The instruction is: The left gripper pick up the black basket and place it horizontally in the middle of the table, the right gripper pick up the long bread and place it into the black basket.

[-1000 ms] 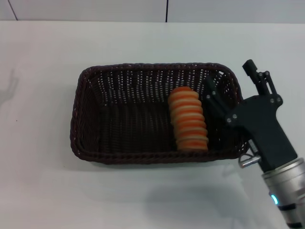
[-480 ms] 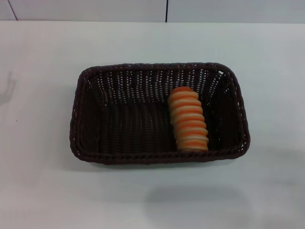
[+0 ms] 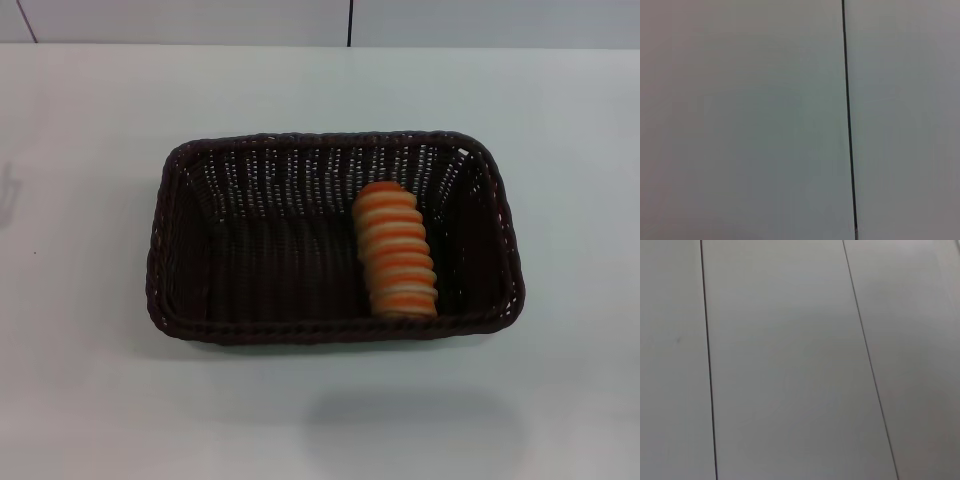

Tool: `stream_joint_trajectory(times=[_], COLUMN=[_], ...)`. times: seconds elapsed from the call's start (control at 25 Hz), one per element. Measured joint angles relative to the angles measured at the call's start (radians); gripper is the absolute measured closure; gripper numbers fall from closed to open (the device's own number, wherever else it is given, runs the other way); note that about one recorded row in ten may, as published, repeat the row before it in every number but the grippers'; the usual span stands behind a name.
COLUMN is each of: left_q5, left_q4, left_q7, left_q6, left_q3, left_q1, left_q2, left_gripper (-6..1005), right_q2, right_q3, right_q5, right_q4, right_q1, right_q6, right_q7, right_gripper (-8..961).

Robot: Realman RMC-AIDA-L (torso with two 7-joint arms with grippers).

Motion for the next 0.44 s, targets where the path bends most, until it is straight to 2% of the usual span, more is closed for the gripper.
stream_joint_trajectory(times=[0.44], left_q5=[0.000], left_q4=[0.007], left_q7=[0.053], left_q6=[0.008], left_q3=[0.005], left_q1=[0.004], left_q2=[-0.010], left_gripper=[189], right_q2=[-0.002], right_q3=[0.005], right_q5=[0.002], right_q4=[-0.031], right_q1=[0.015], right_q6=[0.013], right_q7=[-0.003], right_gripper=[108])
